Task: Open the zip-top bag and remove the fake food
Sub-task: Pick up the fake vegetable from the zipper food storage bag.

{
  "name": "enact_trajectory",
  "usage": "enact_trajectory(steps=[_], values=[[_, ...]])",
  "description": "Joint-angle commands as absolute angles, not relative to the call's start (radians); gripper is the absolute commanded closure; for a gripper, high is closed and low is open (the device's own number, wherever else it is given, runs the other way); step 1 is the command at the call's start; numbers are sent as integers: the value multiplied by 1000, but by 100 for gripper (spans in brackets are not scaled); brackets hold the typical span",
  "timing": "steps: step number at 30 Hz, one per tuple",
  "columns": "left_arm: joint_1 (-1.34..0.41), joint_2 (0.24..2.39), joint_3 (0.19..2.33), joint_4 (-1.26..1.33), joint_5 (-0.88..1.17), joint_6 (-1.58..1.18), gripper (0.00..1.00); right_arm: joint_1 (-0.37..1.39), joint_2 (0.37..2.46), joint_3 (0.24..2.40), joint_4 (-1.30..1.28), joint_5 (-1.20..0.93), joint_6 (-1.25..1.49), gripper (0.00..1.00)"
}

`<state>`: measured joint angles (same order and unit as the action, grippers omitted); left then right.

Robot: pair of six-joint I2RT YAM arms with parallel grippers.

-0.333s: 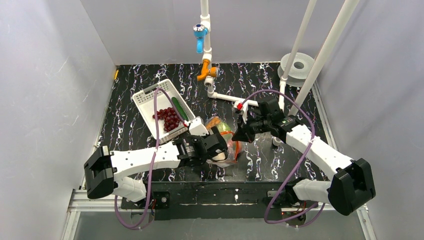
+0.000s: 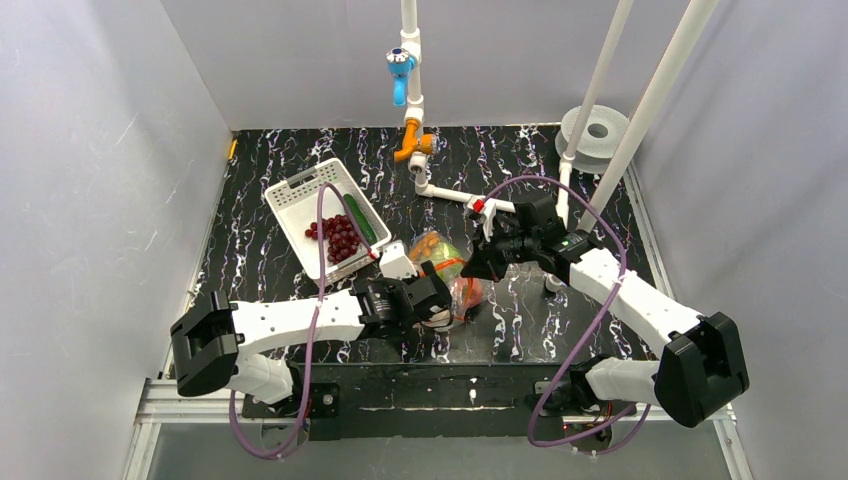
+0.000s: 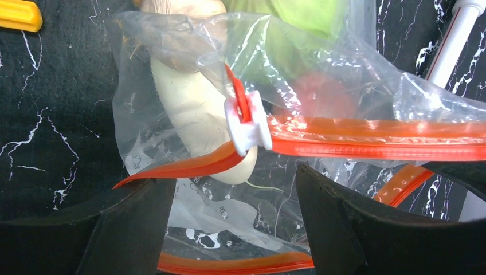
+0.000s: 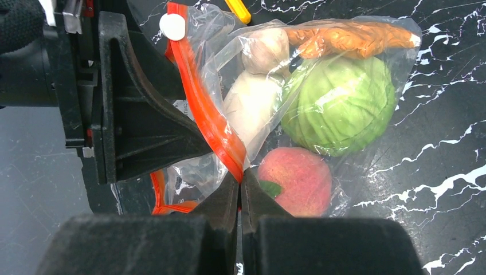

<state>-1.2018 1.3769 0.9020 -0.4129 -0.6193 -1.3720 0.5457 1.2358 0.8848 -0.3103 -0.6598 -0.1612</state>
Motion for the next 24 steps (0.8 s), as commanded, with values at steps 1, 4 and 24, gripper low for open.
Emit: enact_trajectory(steps=[1,4,24], values=[[-1196,1394,875,-405,-677,-1362,26,554,1233,872,-258,-663,-139,99],[-1184,1404,867,-433,-671,-1412,26,557,1233,869,-256,-667,-140,99],[-1137,1535,931,-483,-642,-1434,32,565,1239,855,-247,-659,-151,99]])
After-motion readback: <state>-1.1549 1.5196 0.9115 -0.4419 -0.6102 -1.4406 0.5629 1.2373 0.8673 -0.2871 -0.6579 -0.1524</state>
